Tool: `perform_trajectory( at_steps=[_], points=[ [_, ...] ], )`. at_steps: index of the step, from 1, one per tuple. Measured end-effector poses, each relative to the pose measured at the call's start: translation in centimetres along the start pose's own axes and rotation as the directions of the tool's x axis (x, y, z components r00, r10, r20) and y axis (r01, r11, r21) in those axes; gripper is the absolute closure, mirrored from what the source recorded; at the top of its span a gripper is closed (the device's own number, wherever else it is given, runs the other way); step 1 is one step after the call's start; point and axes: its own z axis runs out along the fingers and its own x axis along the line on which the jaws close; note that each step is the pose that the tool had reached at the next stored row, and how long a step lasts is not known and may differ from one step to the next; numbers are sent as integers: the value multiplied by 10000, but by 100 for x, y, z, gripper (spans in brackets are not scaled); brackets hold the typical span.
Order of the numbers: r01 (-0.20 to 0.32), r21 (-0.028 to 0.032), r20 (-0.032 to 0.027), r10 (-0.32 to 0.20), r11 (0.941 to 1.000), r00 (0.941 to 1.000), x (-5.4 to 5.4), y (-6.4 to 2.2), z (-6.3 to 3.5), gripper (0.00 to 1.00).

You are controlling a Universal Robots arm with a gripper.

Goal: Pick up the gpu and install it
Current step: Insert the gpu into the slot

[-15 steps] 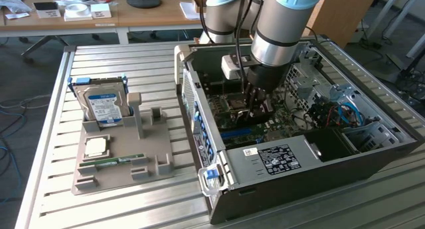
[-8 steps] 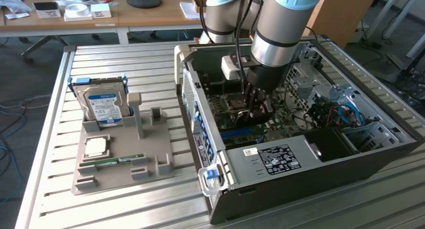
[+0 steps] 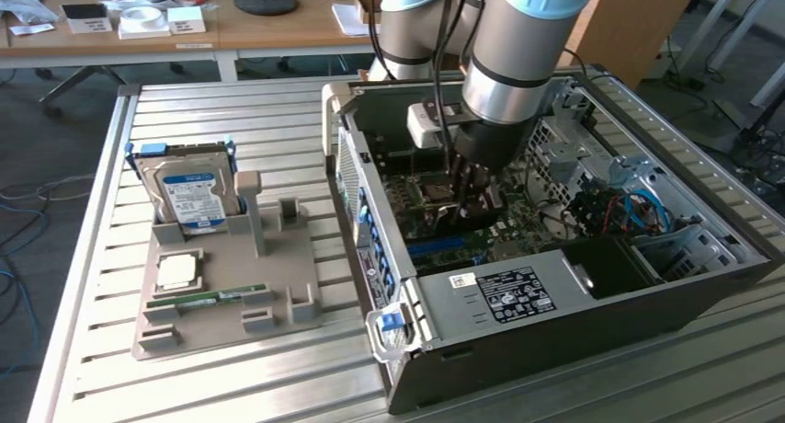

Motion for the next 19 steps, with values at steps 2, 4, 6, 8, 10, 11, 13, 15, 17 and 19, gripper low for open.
perform_trajectory(
  at_steps=[2,4,6,8,10,11,13,15,17,19],
  points=[
    [0,1,0,0,10000,10000,0,7,0,73],
    [1,0,0,-1,10000,10000,1,11,0,73],
    [2,0,0,-2,10000,10000,3,13,0,73],
    [1,1,0,-1,10000,10000,3,14,0,73],
    [0,0,0,0,10000,10000,3,16,0,73],
    [-1,0,1,1,10000,10000,3,20,0,73],
    [0,0,0,0,10000,10000,4,27,0,73],
    [0,0,0,0,10000,10000,3,34,0,73],
    [1,0,-1,-1,10000,10000,4,40,-1,73],
    [2,0,0,-2,10000,10000,4,42,0,73]
  ],
)
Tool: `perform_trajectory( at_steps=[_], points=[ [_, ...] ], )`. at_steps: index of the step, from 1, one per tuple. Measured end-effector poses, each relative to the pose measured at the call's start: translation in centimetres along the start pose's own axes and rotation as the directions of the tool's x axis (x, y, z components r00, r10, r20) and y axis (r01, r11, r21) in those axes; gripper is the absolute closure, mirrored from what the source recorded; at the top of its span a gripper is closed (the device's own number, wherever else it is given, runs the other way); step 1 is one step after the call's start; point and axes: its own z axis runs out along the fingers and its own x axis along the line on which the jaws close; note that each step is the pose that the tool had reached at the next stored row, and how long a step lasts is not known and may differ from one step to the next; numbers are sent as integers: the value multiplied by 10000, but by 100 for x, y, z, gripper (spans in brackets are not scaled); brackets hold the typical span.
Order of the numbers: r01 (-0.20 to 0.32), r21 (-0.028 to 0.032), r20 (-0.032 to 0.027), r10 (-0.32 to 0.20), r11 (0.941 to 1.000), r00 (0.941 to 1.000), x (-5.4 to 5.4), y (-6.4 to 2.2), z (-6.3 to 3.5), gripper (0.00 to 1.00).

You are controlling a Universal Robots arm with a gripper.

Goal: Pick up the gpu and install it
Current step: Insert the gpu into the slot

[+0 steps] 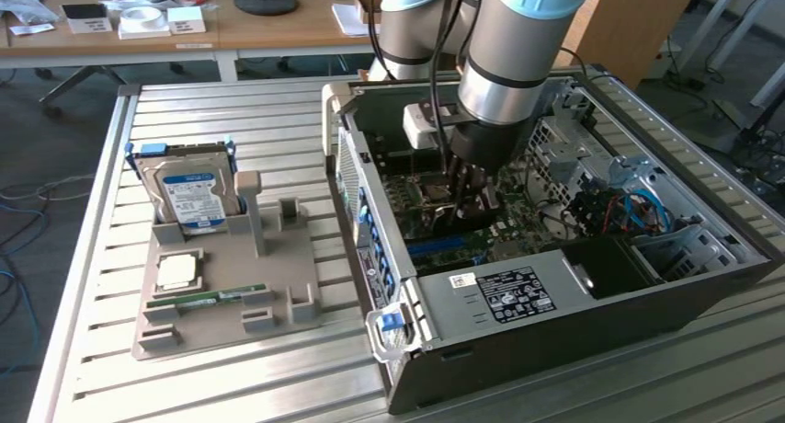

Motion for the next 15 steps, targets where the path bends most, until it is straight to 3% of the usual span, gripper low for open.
perform_trajectory(
  at_steps=[12,15],
  points=[
    [-1,-1,-10,1,10000,10000,0,11,0,73],
    [-3,-43,-11,3,10000,10000,0,8,0,73]
  ],
)
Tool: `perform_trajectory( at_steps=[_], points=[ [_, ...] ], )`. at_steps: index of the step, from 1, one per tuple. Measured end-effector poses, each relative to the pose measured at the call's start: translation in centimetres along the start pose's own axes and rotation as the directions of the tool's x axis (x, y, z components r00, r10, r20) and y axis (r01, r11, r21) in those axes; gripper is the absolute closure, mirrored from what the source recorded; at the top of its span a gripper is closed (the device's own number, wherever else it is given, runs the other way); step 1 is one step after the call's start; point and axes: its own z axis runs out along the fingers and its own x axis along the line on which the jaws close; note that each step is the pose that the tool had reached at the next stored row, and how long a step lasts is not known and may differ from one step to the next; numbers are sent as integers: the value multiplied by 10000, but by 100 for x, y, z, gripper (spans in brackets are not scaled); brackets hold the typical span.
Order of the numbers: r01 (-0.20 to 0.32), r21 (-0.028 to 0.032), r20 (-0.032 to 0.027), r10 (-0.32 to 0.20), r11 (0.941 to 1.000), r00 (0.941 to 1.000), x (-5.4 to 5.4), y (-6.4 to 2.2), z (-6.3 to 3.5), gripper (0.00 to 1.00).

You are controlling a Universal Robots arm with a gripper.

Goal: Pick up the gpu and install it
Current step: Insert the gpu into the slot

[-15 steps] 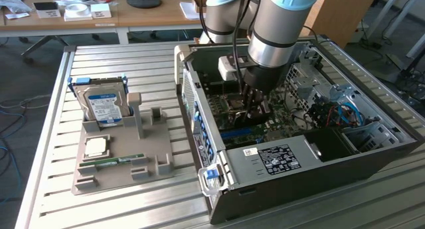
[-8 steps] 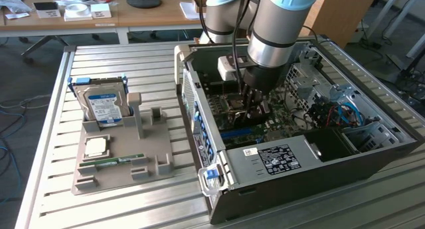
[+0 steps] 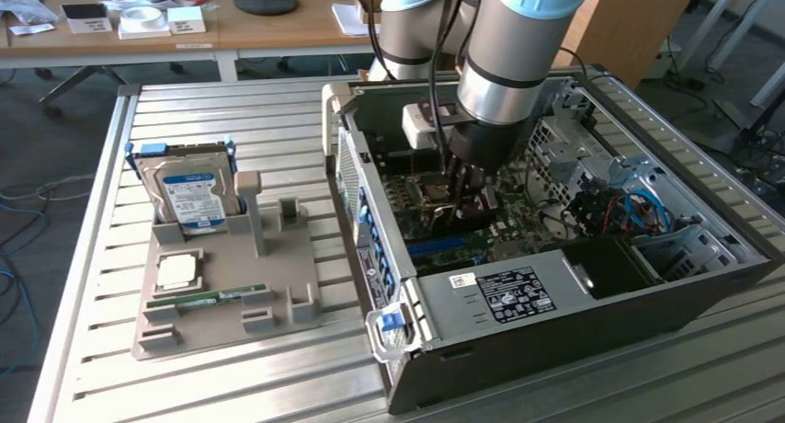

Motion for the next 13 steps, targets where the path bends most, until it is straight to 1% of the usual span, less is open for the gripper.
perform_trajectory(
  at_steps=[2,4,13],
  points=[
    [-3,-28,0,3,10000,10000,0,-1,0,73],
    [-2,-39,0,2,10000,10000,0,-4,0,73],
    [-2,-45,0,2,10000,10000,0,-11,3,73]
  ],
)
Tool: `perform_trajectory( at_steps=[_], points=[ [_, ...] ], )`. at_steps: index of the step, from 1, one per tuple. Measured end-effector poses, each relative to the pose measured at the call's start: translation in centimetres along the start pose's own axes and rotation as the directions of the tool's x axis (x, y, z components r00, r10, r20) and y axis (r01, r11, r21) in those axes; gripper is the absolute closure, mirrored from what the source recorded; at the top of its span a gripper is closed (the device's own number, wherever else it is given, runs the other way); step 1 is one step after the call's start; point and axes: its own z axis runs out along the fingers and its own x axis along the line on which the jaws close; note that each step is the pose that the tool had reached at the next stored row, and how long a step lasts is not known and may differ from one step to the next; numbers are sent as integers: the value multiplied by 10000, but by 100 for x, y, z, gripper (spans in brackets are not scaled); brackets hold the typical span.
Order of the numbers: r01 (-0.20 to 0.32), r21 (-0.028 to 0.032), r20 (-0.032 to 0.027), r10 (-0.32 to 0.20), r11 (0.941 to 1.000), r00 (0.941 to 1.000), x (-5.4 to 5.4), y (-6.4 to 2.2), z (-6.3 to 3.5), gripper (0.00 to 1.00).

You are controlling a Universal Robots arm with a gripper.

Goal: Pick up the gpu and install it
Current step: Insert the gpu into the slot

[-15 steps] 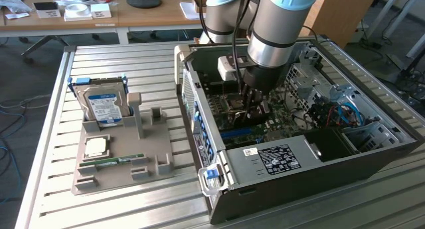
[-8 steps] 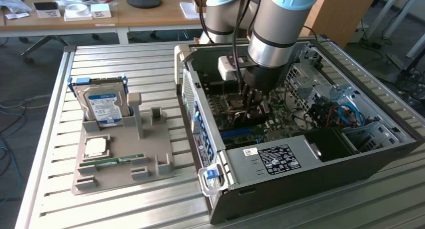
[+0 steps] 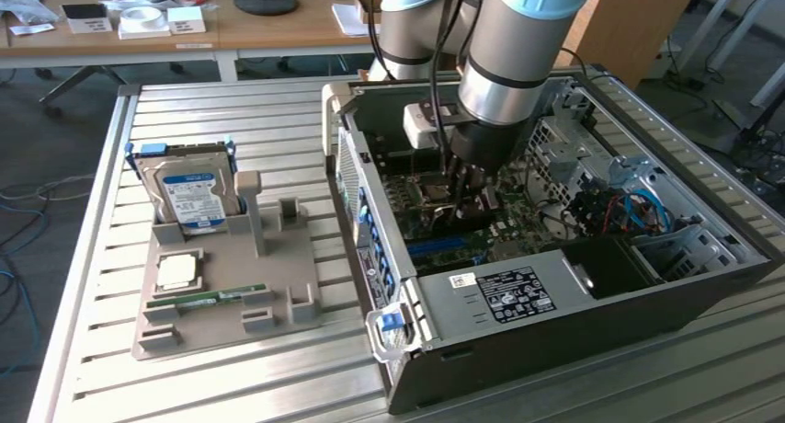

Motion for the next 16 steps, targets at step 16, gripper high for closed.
perform_trajectory(
  at_steps=[16],
  points=[
    [1,0,0,-1,10000,10000,3,0,66,73]
  ],
)
